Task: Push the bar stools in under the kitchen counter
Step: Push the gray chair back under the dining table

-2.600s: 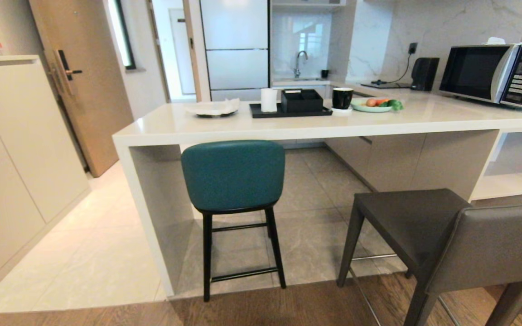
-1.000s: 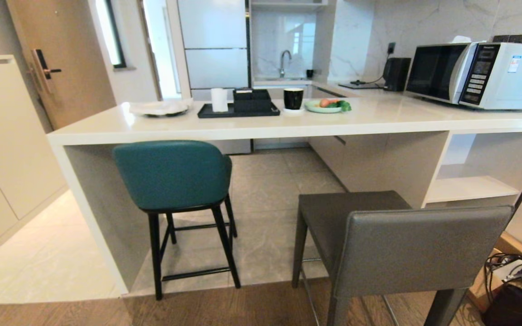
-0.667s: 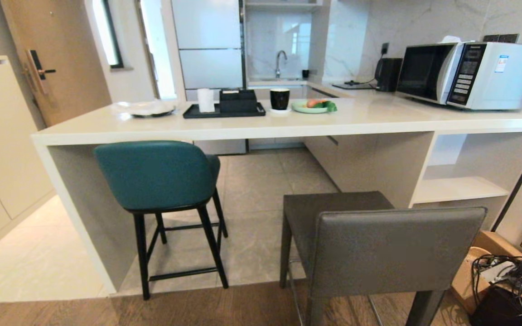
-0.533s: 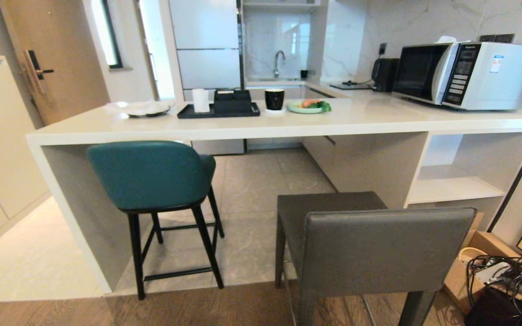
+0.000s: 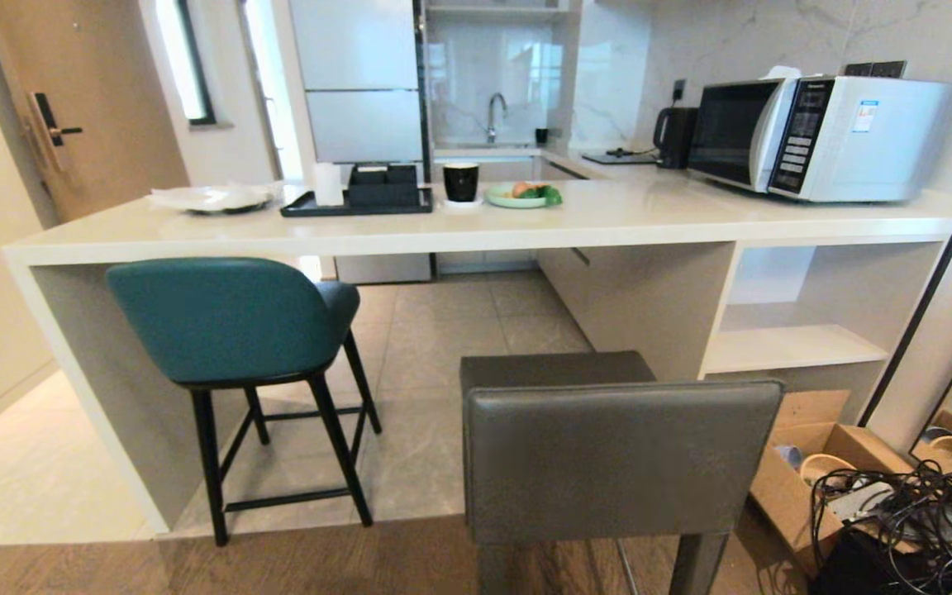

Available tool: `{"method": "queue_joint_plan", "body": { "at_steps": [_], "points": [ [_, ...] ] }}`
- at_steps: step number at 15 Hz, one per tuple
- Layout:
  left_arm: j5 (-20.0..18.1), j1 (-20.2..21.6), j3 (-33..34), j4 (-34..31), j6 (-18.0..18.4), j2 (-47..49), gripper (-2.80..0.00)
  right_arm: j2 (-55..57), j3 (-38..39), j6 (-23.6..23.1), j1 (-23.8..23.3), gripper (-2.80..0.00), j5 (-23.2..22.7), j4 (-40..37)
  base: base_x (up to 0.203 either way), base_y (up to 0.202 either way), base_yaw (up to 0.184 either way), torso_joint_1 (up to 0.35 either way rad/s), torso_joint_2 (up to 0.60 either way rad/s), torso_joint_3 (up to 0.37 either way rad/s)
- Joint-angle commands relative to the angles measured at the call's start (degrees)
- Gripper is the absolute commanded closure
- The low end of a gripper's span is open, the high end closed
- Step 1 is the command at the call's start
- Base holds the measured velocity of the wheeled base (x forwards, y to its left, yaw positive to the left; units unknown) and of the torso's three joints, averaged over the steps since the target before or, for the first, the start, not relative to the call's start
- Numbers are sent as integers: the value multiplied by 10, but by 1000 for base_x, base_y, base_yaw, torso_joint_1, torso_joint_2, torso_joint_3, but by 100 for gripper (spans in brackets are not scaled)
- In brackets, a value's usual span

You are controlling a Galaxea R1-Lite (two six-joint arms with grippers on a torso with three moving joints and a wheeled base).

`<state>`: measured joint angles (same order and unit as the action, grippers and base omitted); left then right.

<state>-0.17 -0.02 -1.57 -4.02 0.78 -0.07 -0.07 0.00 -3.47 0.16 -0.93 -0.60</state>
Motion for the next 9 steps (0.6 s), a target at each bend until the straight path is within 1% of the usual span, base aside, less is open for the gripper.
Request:
{"method": "queue_joint_plan", "body": {
  "at_steps": [1,7,9],
  "points": [
    [1,0,0,0,0,1,0,1,0,-3,0,0,0,0,0,-195,1,-2,-2,2],
    [1,-1,1,0,-3,1,0,1,0,-2,0,0,-1,0,0,-192,1,4,3,2],
    [1,-1,1,0,-3,1,0,1,0,0,0,0,0,0,0,-112,3,1,4,0]
  ]
}}
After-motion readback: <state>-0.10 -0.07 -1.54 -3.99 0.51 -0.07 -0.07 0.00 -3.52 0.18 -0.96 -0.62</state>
